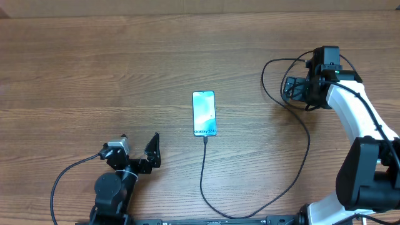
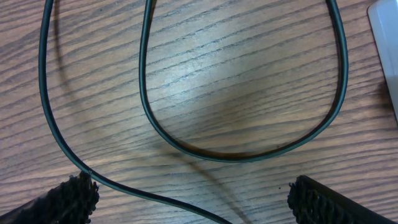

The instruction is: Plug charger to phone and switch on socket

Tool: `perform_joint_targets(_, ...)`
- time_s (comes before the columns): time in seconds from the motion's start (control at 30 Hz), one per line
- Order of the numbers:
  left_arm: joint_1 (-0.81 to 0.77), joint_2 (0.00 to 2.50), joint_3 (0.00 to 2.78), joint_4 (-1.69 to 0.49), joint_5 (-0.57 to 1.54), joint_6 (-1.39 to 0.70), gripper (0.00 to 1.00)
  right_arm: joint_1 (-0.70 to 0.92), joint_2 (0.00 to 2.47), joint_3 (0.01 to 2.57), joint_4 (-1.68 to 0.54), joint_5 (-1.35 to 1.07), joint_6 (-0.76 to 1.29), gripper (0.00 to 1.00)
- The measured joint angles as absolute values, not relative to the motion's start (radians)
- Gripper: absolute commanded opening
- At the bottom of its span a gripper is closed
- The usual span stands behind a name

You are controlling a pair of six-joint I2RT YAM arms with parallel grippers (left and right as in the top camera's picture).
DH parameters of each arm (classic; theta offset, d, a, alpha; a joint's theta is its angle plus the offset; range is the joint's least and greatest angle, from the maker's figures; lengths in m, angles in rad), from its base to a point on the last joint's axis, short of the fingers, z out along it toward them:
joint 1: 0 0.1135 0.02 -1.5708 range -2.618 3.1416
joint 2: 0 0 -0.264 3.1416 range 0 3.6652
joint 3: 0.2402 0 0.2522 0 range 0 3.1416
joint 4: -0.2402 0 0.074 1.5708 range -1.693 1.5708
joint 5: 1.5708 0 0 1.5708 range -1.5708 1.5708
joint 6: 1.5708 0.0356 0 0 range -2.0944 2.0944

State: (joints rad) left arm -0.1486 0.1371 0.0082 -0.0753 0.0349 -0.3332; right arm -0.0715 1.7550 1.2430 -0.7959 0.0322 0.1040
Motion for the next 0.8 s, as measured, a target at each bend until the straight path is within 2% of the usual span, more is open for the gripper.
perform_joint_targets(0.23, -0.149, 0.021, 0.008, -0.075, 0.033, -0.231, 1.00, -0.072, 1.755, 1.243, -0.796, 0.032, 0.104, 1.00)
perform_joint_targets(0.8, -0.149, 0.016, 0.008, -0.075, 0.029, -0.180, 1.00, -0.072, 1.755, 1.243, -0.796, 0.033, 0.104, 1.00)
